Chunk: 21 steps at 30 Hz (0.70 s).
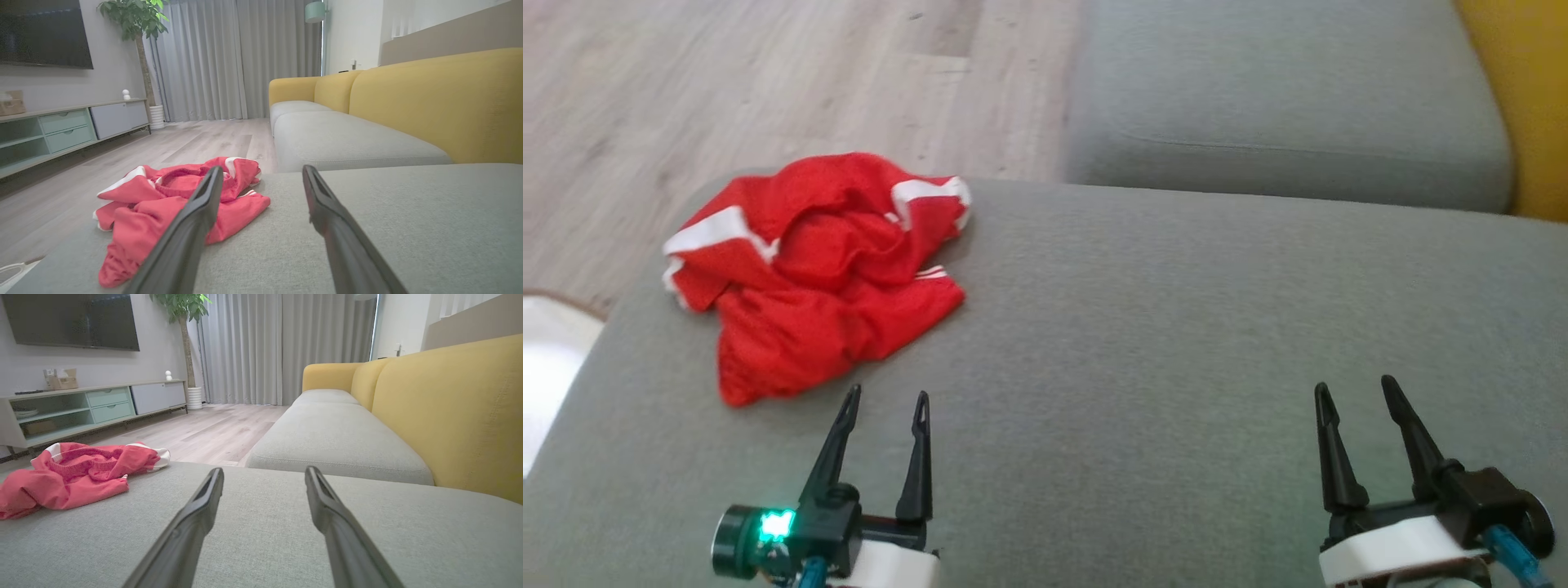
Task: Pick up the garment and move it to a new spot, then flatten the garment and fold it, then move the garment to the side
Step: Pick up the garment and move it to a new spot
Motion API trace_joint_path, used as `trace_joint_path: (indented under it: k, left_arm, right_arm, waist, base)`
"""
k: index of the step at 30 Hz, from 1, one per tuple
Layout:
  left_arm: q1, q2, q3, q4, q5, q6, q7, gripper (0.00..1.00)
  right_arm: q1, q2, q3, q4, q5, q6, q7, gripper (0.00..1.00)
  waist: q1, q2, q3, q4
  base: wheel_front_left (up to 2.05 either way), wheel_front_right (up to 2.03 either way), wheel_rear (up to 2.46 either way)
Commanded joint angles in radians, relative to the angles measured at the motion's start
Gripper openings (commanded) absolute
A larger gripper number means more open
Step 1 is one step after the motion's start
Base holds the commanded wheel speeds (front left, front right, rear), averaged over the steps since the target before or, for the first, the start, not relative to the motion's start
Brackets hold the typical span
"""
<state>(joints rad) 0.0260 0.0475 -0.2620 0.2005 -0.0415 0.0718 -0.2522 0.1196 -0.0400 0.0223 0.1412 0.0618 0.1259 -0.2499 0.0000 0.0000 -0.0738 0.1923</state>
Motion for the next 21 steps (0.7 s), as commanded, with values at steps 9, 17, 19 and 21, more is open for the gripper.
trace_joint_path:
  k: [9,17,19,21]
  left_arm:
    - [-0.073,0.003,0.053,-0.028,0.007,0.014,-0.010,1.00]
    - [-0.083,0.003,0.061,-0.042,0.003,0.027,-0.010,1.00]
    - [-0.092,0.003,0.069,-0.055,0.005,0.032,-0.010,1.00]
    - [-0.109,0.004,0.079,-0.076,0.012,0.035,-0.010,1.00]
  right_arm:
    - [-0.049,-0.010,0.025,-0.024,0.001,0.005,-0.012,1.00]
    - [-0.060,-0.010,0.026,-0.023,-0.014,0.005,-0.012,1.00]
    - [-0.063,-0.010,0.026,-0.023,-0.019,0.005,-0.012,1.00]
    - [-0.065,-0.010,0.027,-0.024,-0.026,0.005,-0.012,1.00]
  waist:
    - [0.0000,0.0000,0.038,0.153]
    - [0.0000,0.0000,0.070,0.210]
    - [0.0000,0.0000,0.082,0.218]
    - [0.0000,0.0000,0.097,0.223]
  base:
    - [0.00,0.00,0.00]
    - [0.00,0.00,0.00]
    - [0.00,0.00,0.00]
    - [0.00,0.00,0.00]
